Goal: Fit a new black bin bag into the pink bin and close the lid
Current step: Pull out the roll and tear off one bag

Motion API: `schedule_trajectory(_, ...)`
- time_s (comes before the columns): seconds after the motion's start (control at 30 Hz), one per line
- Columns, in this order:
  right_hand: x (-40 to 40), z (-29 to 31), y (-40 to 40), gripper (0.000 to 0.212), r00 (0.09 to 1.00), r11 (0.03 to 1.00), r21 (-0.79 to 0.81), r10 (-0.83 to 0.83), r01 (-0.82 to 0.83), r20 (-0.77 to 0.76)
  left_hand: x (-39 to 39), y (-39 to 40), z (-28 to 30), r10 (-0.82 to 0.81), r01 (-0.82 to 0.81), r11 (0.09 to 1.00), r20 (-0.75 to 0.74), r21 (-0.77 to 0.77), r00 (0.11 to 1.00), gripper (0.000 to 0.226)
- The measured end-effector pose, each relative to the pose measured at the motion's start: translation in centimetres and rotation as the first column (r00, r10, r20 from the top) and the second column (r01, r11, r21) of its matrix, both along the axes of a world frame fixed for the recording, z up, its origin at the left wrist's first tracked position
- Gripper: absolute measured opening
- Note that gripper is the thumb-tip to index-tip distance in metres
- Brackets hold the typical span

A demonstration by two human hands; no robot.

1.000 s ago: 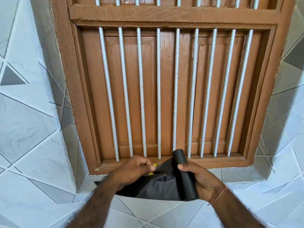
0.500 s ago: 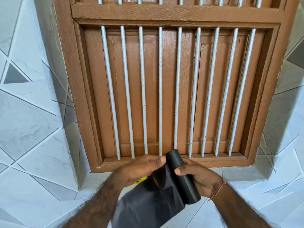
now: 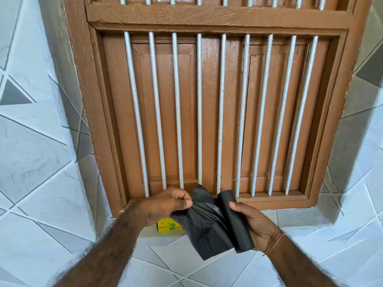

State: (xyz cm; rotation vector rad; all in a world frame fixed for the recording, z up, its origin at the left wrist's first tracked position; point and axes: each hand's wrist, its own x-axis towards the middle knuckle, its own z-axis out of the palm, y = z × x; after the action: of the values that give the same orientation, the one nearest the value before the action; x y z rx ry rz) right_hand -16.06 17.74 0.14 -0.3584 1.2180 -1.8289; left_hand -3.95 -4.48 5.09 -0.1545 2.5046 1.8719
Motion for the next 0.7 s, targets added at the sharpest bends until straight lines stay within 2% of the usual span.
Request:
schedule_trajectory(0.1, -0.1, 0.0, 0.2, 0.077, 0.999, 0.999, 0.028, 0.027, -0.027, -0.018, 0.2, -0.7, 0.4, 0.028, -0.029, 0.994, -0.002, -0.104, 1.0, 0.016)
schedule_trajectory(0.23, -0.2, 0.5, 0.6, 0.055, 0.995, 0.996, 0.047, 0.078, -0.075, -0.054, 0.9, -1.6, 1.5, 0.015, 0.005, 0.957, 0.067, -0.288, 0.998, 0.015)
schedule_trajectory(0.5, -1.3, 0.7, 1.0, 0.051, 0.996, 0.999, 0.049, 0.015, -0.01, -0.088, 3.7, -4.7, 2.0, 0.02, 0.052, 0.924, 0.184, -0.38, 0.983, 0.018)
schedule_trajectory(0.63, -1.2, 1.2, 0.7, 0.054, 0.978, 0.998, 0.031, 0.067, -0.062, -0.196, 4.2, -5.3, 1.5, 0.009, 0.108, 0.87, 0.235, -0.481, 0.972, 0.016)
schedule_trajectory(0.7, -0.7, 1.8, 0.2, 0.05, 0.96, 0.994, 0.043, 0.108, -0.101, -0.257, 3.7, -4.6, 1.4, 0.032, 0.09, 0.833, 0.21, -0.545, 0.977, 0.008)
